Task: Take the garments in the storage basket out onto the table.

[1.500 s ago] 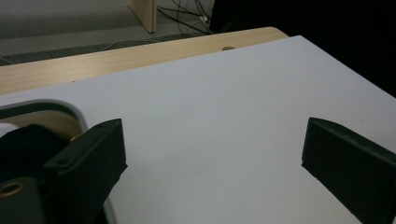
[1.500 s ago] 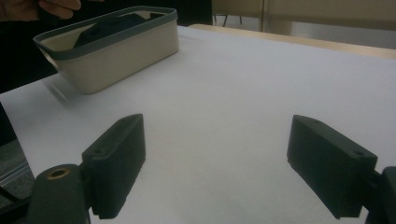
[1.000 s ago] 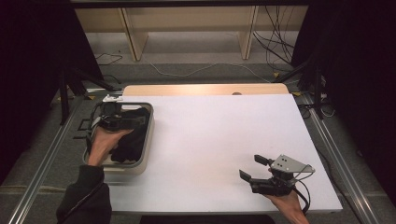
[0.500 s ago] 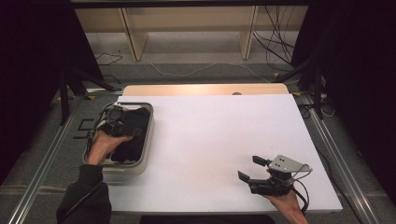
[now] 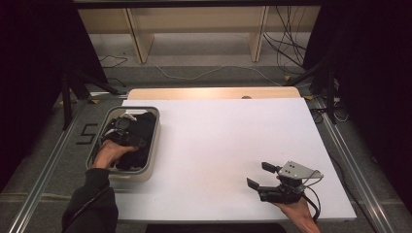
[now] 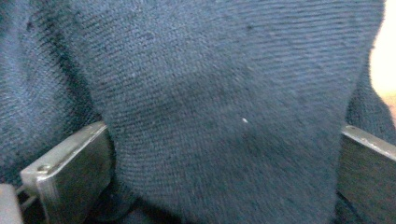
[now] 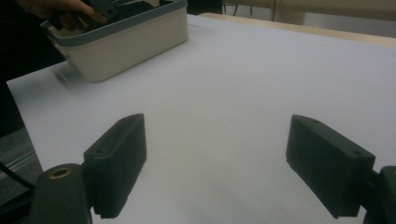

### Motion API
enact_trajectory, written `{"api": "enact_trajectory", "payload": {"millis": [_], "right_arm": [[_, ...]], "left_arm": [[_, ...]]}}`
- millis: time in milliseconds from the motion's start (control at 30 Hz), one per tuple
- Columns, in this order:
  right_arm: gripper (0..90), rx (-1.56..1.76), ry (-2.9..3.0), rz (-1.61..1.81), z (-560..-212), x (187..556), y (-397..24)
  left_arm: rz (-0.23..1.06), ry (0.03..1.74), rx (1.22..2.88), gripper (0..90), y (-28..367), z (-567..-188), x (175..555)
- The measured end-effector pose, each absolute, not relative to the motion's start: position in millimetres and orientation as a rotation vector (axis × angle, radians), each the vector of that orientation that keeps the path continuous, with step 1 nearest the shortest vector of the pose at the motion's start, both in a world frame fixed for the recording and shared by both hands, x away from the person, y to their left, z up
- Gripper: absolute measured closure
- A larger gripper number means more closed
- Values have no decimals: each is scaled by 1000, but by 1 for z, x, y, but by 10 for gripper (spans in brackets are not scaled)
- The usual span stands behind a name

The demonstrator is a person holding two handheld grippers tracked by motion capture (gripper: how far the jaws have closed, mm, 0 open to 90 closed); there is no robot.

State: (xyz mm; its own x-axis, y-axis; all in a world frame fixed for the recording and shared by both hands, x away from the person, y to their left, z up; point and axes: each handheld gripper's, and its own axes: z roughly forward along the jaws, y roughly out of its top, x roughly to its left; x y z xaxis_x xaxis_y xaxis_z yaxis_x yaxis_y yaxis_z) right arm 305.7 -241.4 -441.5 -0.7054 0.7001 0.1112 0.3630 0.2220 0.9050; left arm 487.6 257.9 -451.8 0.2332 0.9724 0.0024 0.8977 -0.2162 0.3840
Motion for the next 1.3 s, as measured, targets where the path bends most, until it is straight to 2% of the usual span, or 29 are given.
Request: {"api": "enact_trajectory", "payload": {"millis": [167,400,533,667,1000,1300], "right_arm": [[210,992,2183,1479,-442,306,-240],[215,994,2185,1480,-442,306,-241],[219,997,2182,1485,-441,307,-241],[221,999,2187,1487,-442,309,-240],[227,1023,2173,1510,-441,310,-243],[229,1035,2162,1527,-441,310,-245]], "left_arm": [[358,1718,2246,22,257,-452,490],[326,1648,2243,258,263,-448,489],[291,1613,2185,425,272,-445,485],[228,1598,2123,520,278,-443,484],[28,1541,1854,549,307,-430,474],[-52,1429,1681,547,322,-406,463]]}}
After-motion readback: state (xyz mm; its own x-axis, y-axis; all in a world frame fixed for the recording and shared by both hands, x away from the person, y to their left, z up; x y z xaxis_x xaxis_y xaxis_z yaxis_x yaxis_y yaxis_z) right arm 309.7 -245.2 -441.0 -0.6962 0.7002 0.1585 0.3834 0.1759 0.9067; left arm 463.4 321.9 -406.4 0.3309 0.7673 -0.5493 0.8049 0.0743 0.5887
